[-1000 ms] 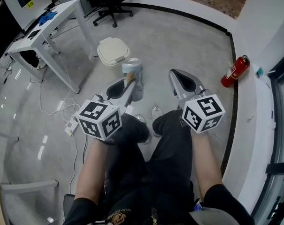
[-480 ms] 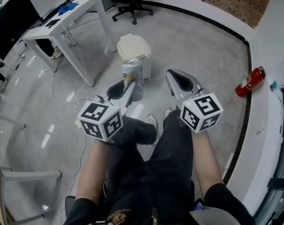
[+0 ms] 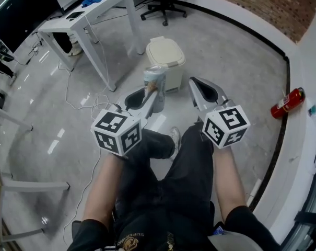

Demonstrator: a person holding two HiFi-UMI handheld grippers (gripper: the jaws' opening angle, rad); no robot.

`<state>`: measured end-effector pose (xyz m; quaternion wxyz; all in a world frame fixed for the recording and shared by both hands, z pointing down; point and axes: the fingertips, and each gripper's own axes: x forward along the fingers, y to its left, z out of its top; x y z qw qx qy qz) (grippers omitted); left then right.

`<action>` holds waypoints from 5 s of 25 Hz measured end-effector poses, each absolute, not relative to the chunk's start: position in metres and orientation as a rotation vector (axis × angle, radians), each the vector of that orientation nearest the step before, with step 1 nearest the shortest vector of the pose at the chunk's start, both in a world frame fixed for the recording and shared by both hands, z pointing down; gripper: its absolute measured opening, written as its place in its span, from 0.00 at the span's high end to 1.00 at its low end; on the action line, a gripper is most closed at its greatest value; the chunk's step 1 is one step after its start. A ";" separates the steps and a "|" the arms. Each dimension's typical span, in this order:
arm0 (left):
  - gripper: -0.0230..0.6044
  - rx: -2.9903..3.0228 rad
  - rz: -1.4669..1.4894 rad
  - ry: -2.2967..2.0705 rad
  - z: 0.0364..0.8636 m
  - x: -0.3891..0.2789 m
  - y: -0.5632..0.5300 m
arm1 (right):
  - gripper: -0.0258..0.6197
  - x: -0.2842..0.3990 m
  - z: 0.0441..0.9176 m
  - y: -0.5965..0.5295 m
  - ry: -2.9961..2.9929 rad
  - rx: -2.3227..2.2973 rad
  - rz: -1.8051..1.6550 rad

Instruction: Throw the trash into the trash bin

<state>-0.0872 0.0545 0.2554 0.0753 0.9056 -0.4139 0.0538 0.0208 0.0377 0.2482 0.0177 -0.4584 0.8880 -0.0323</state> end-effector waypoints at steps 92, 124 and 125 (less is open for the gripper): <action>0.83 2.421 0.408 -1.244 0.445 -0.075 -0.314 | 0.96 -0.006 0.581 -0.307 3.128 -1.563 -0.997; 0.83 2.422 0.652 -1.184 0.509 -0.049 -0.381 | 0.96 0.016 0.545 -0.338 3.075 -1.557 -0.903; 0.83 2.417 0.673 -1.168 0.516 -0.046 -0.383 | 0.96 0.017 0.546 -0.339 3.069 -1.559 -0.910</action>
